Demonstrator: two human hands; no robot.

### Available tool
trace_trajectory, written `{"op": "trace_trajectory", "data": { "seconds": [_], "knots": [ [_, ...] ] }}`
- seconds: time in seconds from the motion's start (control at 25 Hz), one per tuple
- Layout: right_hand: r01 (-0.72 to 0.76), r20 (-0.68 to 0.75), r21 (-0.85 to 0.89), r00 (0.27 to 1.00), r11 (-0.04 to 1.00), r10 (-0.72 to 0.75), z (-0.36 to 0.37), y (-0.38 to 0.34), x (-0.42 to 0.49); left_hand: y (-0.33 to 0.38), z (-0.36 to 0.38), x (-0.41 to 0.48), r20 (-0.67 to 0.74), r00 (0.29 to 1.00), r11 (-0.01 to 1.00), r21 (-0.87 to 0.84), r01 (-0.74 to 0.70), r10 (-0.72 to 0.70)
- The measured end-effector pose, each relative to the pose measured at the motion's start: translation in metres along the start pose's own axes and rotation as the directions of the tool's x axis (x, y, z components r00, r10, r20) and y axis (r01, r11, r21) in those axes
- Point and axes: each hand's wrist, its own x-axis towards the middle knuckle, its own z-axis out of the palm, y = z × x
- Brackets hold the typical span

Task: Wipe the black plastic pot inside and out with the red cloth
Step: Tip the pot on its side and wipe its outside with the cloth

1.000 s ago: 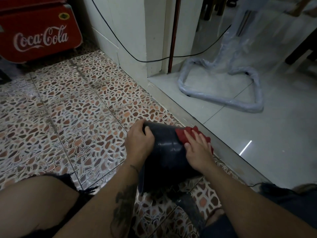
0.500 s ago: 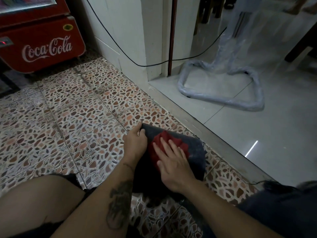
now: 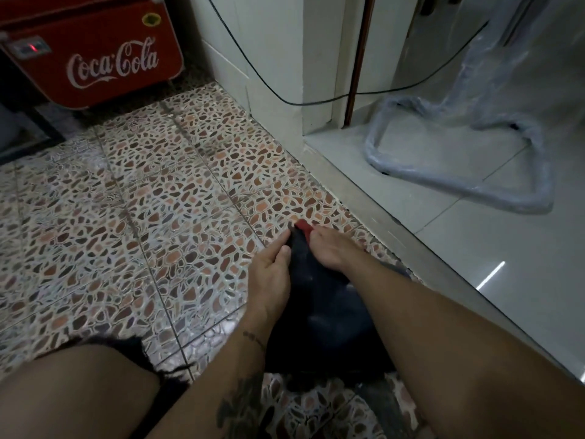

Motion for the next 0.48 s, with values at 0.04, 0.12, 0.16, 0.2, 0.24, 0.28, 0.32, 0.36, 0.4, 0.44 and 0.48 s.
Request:
{"op": "trace_trajectory", "data": {
  "seconds": [0.04,0.12,0.16,0.2,0.24,0.28,0.32,0.36,0.4,0.44,0.48],
  "knots": [
    [-0.030,0.027,0.010,0.999,0.999,0.030,-0.003,-0.003,0.009,0.001,0.001,0.001,-0.011,1.000,0.999,-0.036,0.016,-0.017],
    [-0.043,0.012,-0.003,0.999,0.999,0.043,-0.001,-0.002,0.003,0.004,0.005,0.006,-0.027,0.995,0.990,-0.111,0.091,-0.095],
    [-0.014,-0.022,-0.006,1.000,1.000,0.014,0.003,0.001,-0.007,0.005,0.006,0.009,-0.027,0.992,0.985,-0.132,0.115,-0.120],
    [0.036,-0.066,-0.006,0.997,0.999,-0.037,0.007,0.003,-0.021,0.006,0.007,0.012,-0.022,0.990,0.981,-0.145,0.133,-0.137],
    [0.102,-0.114,-0.003,0.988,0.995,-0.102,0.010,0.006,-0.038,0.007,0.008,0.015,-0.015,0.987,0.974,-0.165,0.154,-0.158],
    [0.181,-0.156,0.001,0.971,0.983,-0.179,0.013,0.009,-0.055,0.009,0.009,0.017,-0.010,0.983,0.965,-0.192,0.180,-0.185],
    [0.261,-0.179,-0.003,0.950,0.965,-0.258,0.016,0.012,-0.072,0.011,0.008,0.019,-0.005,0.978,0.957,-0.208,0.203,-0.209],
    [0.333,-0.175,-0.024,0.927,0.942,-0.332,0.020,0.015,-0.090,0.012,0.007,0.019,0.000,0.976,0.955,-0.206,0.215,-0.220],
    [0.392,-0.156,-0.055,0.905,0.918,-0.395,0.024,0.020,-0.106,0.012,0.006,0.019,0.007,0.976,0.958,-0.191,0.214,-0.217],
    [0.432,-0.129,-0.086,0.889,0.898,-0.440,0.029,0.027,-0.118,0.012,0.006,0.017,0.016,0.978,0.962,-0.180,0.205,-0.206],
    [0.449,-0.109,-0.103,0.882,0.887,-0.459,0.030,0.034,-0.124,0.013,0.005,0.015,0.024,0.981,0.965,-0.179,0.193,-0.192]
  ]
}}
